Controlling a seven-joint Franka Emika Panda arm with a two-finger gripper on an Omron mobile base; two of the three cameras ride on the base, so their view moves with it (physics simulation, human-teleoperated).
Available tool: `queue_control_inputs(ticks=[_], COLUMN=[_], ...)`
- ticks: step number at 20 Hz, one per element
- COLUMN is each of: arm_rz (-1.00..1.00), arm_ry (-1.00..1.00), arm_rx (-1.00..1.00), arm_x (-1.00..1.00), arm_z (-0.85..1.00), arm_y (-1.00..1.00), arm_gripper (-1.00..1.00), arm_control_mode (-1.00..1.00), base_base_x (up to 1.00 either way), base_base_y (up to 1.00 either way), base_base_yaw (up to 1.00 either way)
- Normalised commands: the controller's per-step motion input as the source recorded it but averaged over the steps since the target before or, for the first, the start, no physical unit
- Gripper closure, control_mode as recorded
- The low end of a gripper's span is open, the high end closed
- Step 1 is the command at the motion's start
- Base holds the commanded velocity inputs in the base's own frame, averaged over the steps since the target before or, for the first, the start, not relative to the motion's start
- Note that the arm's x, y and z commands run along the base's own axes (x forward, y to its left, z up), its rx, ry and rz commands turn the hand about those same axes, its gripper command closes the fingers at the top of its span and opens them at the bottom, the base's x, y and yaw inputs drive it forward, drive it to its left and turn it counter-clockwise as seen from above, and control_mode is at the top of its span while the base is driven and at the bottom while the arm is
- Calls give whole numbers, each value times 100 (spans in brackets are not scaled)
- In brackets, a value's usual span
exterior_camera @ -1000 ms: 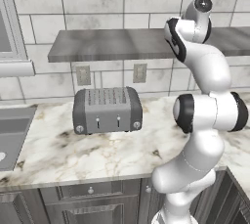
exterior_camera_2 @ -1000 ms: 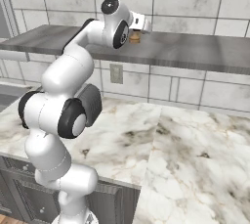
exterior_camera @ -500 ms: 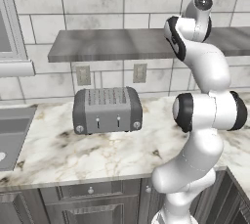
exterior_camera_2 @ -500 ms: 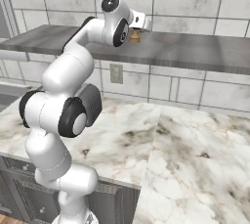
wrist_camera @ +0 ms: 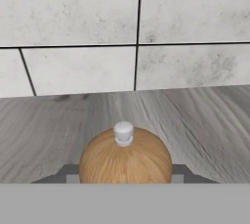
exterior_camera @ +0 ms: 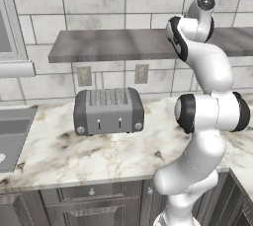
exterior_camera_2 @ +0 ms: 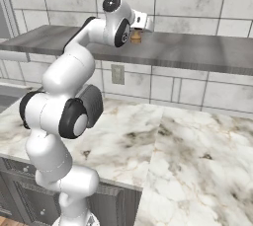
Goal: Take 2 condiments from the cabinet and move them on the counter near the stove.Make sure the condiments are lined up with each other, next to each other.
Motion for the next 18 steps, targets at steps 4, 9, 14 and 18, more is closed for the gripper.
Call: queue_control_inputs(ticks=[4,9,14,18], arm_rz=[0,1,1,2], arm_ry=[0,-4,-14,-18], arm_rx=[0,0,0,0], arm_x=[0,-8,-38,-29], arm_z=[0,0,2,6], arm_y=[0,0,0,3], arm_gripper=[100,100,100,100], arm_control_mode=[-100,-100,-100,-100], base_base_x=[0,0,0,0], base_base_y=[0,0,0,0], base_base_yaw=[0,0,0,0])
